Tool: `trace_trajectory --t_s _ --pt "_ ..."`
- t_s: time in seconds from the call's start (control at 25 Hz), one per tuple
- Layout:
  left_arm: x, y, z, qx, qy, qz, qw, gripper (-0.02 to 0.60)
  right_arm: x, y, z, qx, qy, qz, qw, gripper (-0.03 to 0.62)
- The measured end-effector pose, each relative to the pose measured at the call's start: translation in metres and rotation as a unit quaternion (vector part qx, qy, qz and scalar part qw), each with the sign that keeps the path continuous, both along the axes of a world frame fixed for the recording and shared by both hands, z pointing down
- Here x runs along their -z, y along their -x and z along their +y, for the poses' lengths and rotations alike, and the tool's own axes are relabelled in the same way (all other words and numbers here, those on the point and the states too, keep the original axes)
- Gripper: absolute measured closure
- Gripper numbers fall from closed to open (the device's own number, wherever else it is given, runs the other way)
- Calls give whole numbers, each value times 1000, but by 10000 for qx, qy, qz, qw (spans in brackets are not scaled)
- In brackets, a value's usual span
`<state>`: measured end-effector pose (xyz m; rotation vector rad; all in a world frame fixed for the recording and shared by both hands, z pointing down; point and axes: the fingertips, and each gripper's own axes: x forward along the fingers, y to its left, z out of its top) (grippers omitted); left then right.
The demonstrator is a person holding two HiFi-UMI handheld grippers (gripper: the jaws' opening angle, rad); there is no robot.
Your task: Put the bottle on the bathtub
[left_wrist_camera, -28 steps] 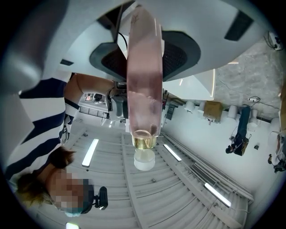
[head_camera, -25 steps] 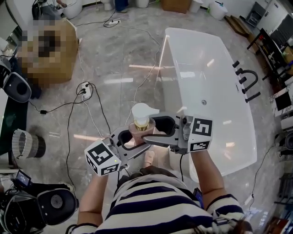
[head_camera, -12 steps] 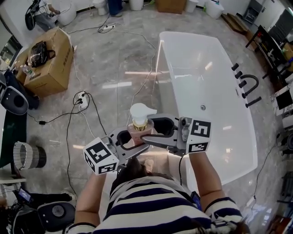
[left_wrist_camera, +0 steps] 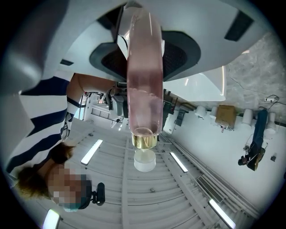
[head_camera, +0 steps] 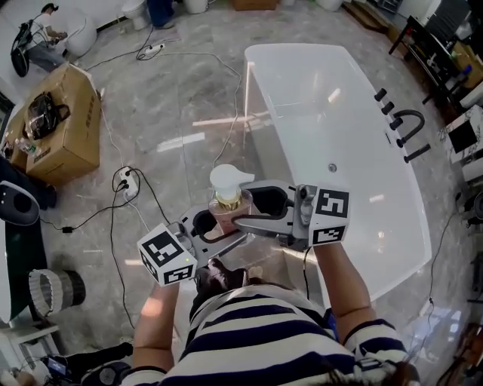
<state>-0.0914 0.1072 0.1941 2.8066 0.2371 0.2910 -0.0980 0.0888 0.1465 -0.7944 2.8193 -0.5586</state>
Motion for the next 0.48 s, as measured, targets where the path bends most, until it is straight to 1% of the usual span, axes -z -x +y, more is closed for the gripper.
trace_trajectory --t_s 0.12,0.48 --pt "0 -1 -27 -162 28 -37 9999 347 -1 -3 -27 -152 66 -70 9998 372" --pt "-4 2 -105 -602 143 -86 9980 347 -6 -1 -106 -499 221 -36 9985 373"
